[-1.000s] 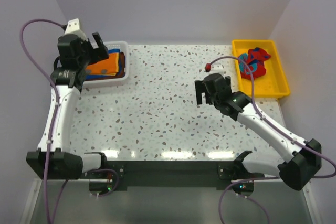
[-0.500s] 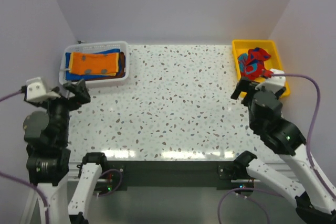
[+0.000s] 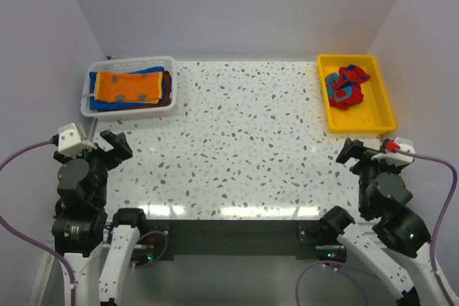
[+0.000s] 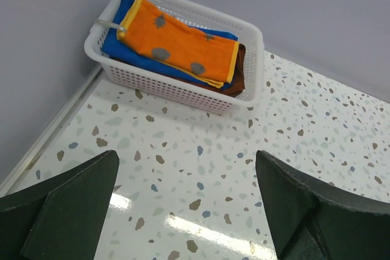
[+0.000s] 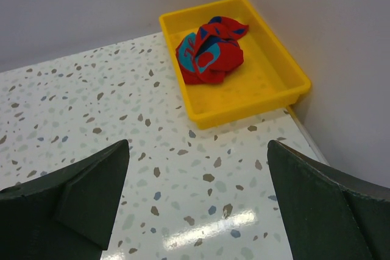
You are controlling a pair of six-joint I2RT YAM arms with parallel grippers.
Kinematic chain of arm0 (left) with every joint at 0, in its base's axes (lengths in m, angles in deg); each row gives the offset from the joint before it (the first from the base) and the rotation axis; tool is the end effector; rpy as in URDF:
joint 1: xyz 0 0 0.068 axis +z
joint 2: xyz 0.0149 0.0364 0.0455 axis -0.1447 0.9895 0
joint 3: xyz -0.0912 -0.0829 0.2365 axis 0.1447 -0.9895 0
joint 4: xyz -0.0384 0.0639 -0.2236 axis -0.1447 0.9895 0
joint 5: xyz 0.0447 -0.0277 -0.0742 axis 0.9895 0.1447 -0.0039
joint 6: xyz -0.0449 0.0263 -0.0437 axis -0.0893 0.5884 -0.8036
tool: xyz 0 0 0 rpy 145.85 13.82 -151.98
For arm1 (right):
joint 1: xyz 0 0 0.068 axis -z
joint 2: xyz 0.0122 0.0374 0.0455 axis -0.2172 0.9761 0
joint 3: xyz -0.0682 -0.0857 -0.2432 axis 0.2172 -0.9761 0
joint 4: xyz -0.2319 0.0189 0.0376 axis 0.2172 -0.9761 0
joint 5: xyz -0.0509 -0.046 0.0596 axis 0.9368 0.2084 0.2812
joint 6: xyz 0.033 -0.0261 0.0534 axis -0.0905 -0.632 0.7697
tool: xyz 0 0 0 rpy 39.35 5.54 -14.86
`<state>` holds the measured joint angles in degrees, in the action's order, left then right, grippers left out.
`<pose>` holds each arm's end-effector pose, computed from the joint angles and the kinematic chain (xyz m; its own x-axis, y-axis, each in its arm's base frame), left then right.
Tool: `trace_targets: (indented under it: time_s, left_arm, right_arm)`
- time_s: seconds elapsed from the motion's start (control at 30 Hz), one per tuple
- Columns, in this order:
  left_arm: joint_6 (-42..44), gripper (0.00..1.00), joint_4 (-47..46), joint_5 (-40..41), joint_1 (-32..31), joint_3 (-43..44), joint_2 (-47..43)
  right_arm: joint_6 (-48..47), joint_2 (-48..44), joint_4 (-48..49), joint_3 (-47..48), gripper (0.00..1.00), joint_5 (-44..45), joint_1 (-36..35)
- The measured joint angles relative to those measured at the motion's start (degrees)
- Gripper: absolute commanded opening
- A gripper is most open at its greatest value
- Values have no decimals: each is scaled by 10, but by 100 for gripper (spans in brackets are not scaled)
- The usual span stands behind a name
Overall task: Fold and stack the towels
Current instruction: Neatly place the folded towel into the bin
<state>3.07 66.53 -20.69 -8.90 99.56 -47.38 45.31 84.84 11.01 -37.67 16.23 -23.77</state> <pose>0.0477 0.0144 0.3486 -0.0664 -0.3436 -0.9368 -0.3029 0.9015 -0.3092 0.0482 -0.0187 0.3341 -0.0199 0.1215 -0.9924 0.2913 0.9502 0.1105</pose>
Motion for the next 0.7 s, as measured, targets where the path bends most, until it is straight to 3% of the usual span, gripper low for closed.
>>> trace_targets:
  time_s: [0.23, 0.7]
  left_arm:
    - [-5, 100, -4, -11, -2, 0, 14]
    - [-7, 100, -15, -23, -2, -9, 22]
  right_arm:
    - [-16, -74, 2, -36, 99, 1, 0]
    - [-18, -80, 9, -47, 99, -26, 0]
